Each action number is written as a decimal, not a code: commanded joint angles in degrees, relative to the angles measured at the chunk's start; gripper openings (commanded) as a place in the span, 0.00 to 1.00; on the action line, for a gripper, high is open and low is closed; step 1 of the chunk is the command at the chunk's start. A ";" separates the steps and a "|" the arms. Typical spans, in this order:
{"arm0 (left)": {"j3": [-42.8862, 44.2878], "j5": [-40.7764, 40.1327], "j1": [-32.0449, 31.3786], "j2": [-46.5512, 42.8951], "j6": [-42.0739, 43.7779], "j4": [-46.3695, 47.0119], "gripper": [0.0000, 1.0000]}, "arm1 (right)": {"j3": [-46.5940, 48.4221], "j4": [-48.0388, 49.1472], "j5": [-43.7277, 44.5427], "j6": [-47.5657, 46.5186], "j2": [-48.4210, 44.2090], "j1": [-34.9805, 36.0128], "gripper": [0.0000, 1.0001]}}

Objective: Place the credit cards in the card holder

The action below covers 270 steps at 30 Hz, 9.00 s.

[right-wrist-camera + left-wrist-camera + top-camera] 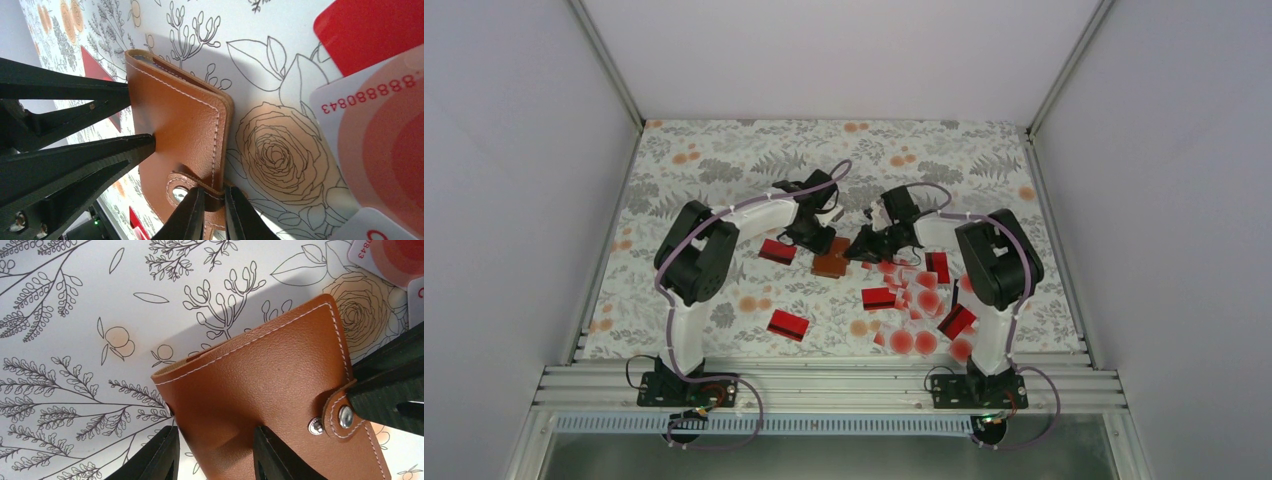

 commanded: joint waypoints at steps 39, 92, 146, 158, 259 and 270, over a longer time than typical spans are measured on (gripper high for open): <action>-22.74 13.95 1.07 -12.97 -16.77 11.62 0.60 | -6.62 10.40 -2.97 0.26 -2.02 3.34 0.13; -20.18 12.49 -0.24 -8.32 -12.10 12.44 0.31 | -1.15 10.63 -3.30 4.44 1.06 11.58 0.13; -19.65 9.41 1.67 -8.34 0.70 9.02 0.12 | -1.60 3.04 -2.05 -4.41 -10.09 12.08 0.16; -15.50 8.64 1.65 -7.75 -0.32 5.43 0.31 | -2.46 2.64 1.95 -4.63 -10.43 10.96 0.14; -17.52 13.68 -2.30 -0.05 -4.60 10.84 0.32 | 6.44 -19.14 30.87 4.90 16.48 17.62 0.04; -22.50 19.89 1.92 -2.06 -4.07 15.63 0.29 | 10.60 -22.61 32.42 5.18 18.54 20.50 0.04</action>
